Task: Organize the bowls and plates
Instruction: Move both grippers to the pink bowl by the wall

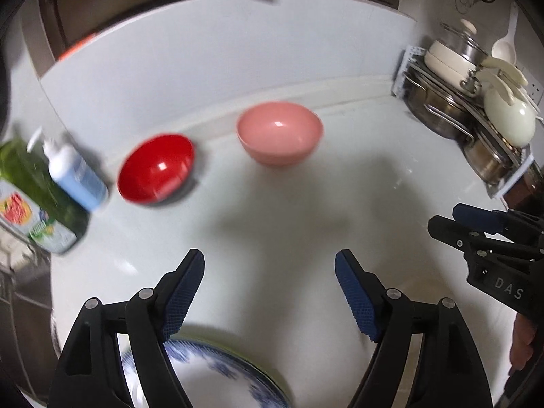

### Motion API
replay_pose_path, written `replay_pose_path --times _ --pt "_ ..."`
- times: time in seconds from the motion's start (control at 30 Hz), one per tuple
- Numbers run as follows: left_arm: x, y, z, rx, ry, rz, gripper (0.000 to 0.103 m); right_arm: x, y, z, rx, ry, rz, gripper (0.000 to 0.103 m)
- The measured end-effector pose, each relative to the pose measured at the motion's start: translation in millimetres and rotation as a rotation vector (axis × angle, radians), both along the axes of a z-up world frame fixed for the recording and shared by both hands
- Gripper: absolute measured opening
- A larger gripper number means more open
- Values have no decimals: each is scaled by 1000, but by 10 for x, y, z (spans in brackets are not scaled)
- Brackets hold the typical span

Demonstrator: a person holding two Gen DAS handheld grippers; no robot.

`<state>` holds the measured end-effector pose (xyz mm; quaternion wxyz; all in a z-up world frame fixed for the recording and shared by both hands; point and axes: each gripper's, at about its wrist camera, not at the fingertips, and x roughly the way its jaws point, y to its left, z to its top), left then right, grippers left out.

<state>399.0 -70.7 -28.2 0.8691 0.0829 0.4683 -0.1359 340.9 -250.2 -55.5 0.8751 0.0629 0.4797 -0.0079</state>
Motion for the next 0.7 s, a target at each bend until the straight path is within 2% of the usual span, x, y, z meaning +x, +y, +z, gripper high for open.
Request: replay_pose_path --times 0.4,0.7 --pt "789 128 151 42 -41 -21 79 775 158 210 17 -18 -1 44" --pt "1383 31 27 34 -31 -55 79 1268 166 127 46 -11 -18 44"
